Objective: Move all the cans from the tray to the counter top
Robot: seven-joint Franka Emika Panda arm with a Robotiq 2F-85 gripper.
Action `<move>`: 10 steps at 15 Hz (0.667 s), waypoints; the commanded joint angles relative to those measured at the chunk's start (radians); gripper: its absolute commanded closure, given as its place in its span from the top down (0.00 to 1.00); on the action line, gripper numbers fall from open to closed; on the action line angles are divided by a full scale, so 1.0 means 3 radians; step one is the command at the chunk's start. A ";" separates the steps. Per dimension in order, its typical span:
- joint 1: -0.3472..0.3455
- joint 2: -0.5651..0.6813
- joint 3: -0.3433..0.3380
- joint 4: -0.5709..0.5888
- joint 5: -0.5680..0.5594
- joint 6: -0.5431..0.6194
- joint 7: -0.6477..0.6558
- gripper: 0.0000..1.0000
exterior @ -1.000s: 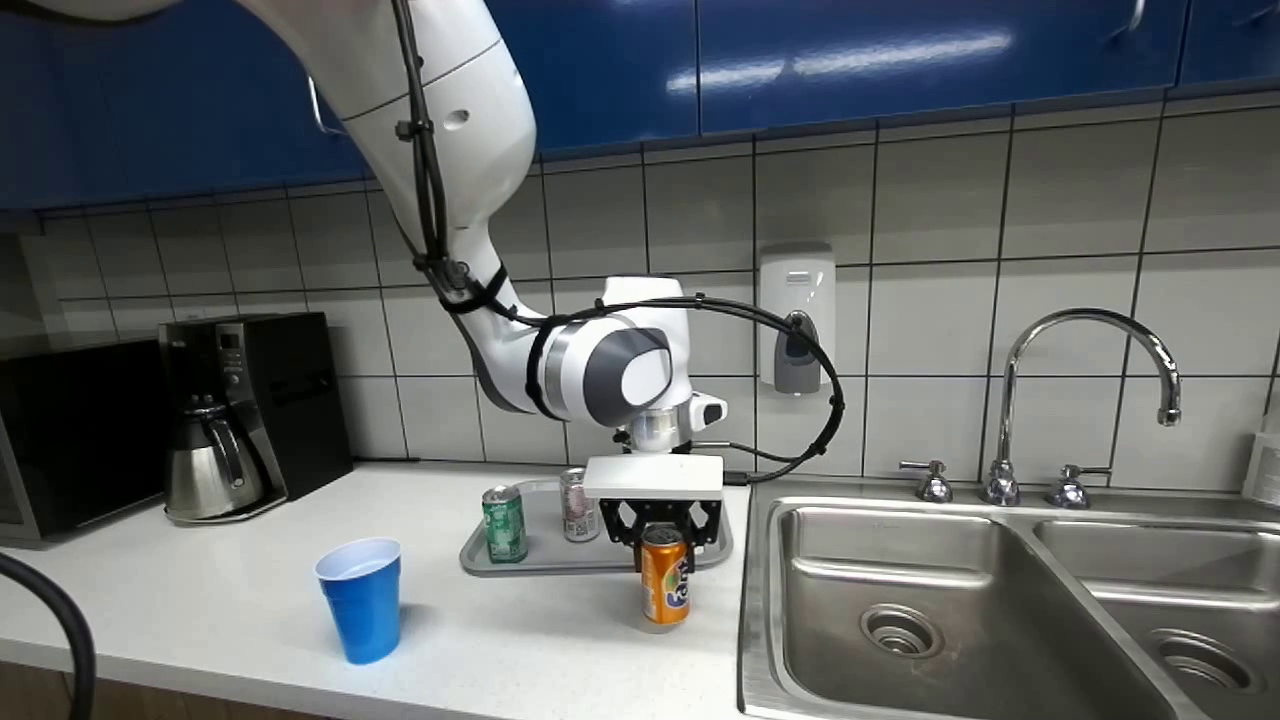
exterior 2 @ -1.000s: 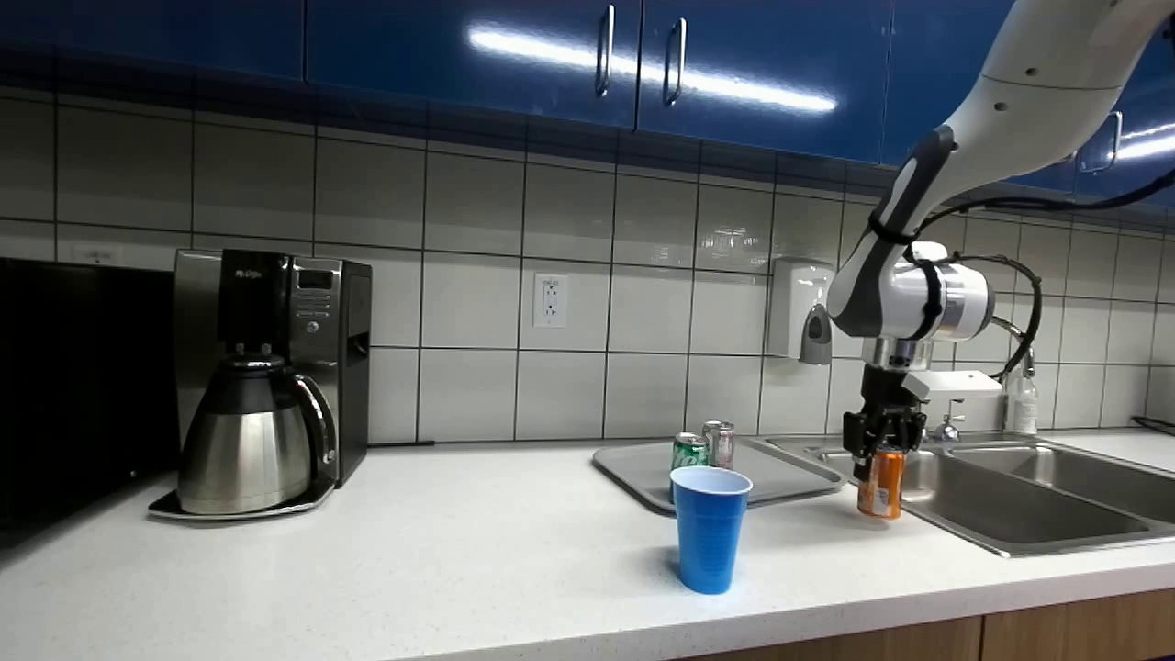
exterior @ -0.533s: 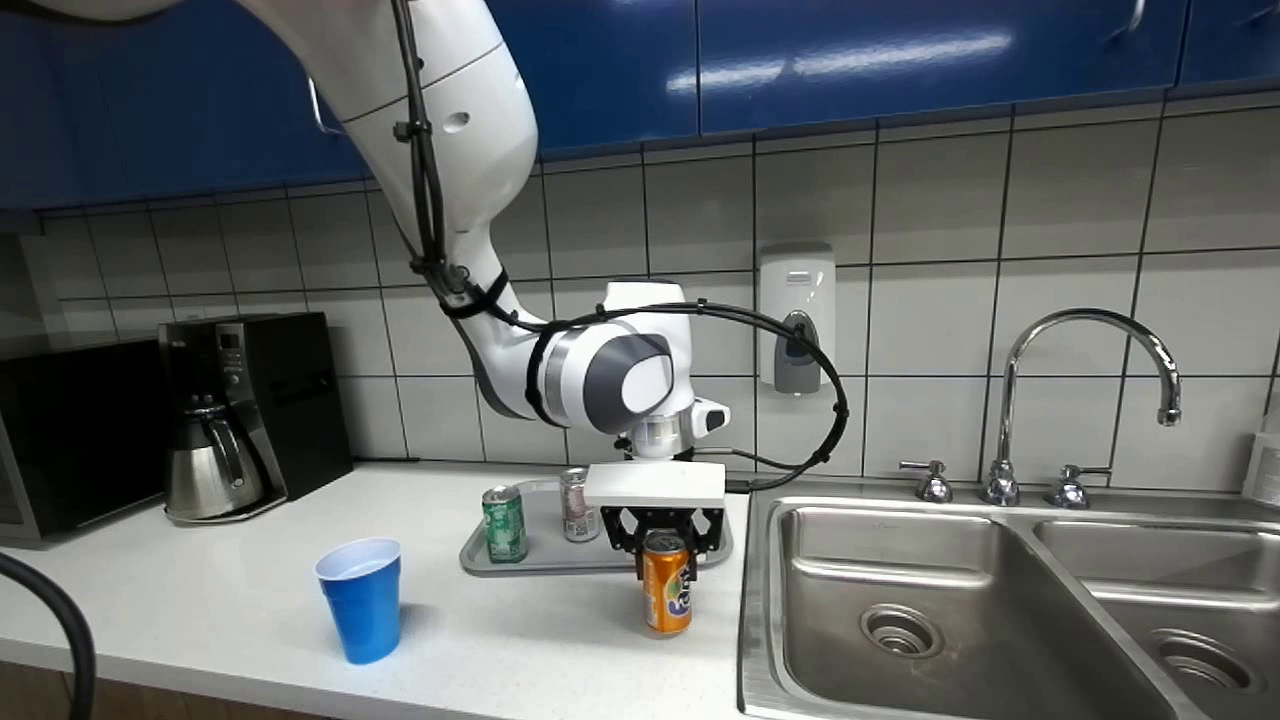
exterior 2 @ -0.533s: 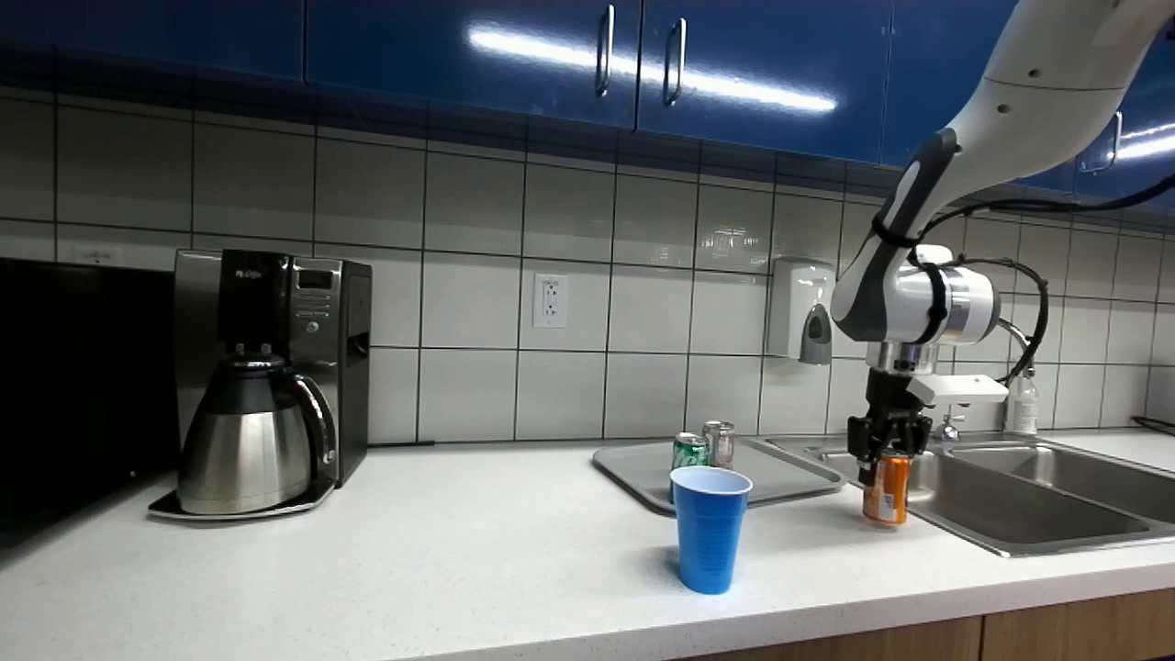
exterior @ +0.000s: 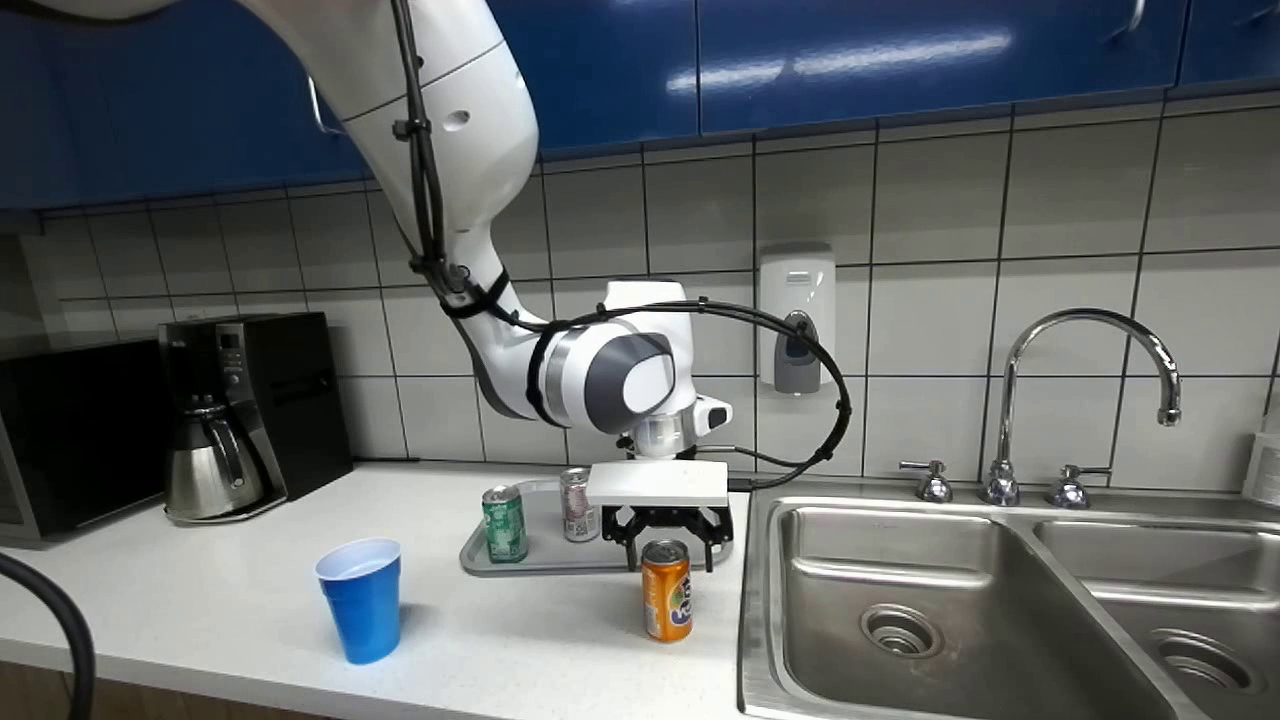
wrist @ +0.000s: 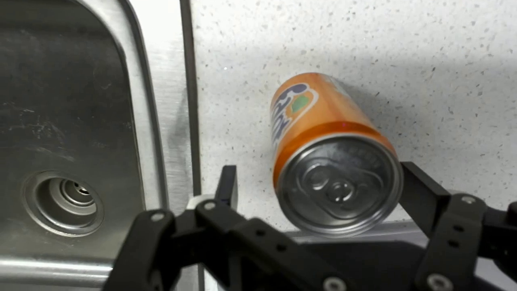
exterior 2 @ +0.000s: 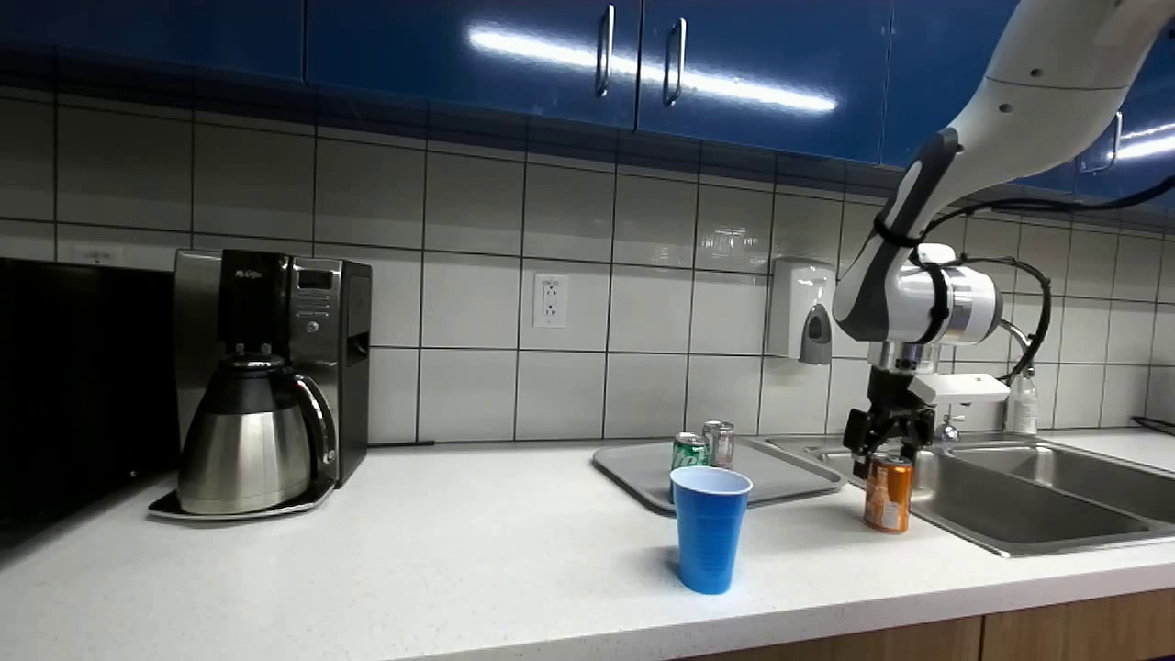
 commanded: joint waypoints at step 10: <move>0.0003 -0.0334 0.0099 -0.0024 0.0146 0.0043 -0.0147 1.00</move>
